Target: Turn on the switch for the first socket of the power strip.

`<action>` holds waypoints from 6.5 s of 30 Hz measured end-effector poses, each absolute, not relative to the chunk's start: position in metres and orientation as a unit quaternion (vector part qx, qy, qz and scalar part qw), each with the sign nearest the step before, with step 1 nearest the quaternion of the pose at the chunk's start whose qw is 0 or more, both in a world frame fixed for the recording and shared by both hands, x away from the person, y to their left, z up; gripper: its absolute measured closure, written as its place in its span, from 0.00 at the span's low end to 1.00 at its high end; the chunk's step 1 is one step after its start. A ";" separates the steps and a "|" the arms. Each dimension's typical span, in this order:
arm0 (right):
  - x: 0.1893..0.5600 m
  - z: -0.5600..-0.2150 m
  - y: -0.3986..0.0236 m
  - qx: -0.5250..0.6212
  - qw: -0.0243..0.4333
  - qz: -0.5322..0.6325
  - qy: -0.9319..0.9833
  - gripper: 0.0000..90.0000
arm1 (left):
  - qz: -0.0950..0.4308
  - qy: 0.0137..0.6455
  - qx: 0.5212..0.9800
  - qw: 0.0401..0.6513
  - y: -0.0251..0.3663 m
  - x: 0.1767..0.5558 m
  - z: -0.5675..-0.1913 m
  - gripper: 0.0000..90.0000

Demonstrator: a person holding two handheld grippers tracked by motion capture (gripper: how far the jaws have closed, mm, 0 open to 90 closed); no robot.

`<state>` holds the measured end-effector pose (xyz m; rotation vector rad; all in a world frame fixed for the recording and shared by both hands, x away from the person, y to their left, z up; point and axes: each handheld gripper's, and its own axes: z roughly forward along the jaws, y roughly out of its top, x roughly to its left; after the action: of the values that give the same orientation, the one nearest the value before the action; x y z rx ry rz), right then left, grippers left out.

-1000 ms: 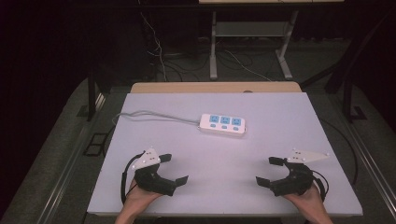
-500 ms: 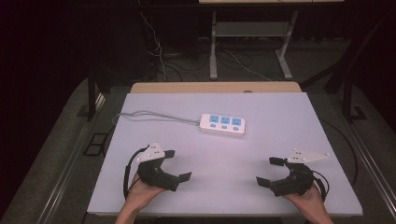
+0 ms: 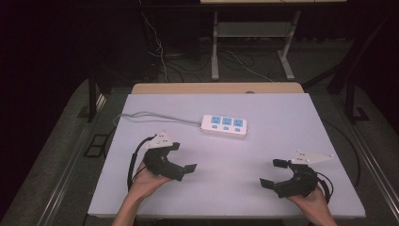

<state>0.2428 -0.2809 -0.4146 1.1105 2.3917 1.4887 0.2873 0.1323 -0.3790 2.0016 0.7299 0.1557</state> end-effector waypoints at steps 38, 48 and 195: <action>0.243 -0.414 -0.283 0.369 0.061 0.488 0.789 0.04 | 0.075 0.278 0.843 0.455 0.114 0.336 -0.342 0.00; 0.243 -0.414 -0.284 0.370 0.061 0.486 0.790 0.04 | 0.076 0.273 0.850 0.443 0.107 0.352 -0.333 0.00; 0.240 -0.412 -0.285 0.357 0.081 0.474 0.801 0.04 | 0.047 0.279 0.910 0.304 0.017 0.468 -0.410 1.00</action>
<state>0.2395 -0.2846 -0.4122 1.0674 2.3944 1.4173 0.4677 0.0168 -0.4099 2.4093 0.7396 0.1254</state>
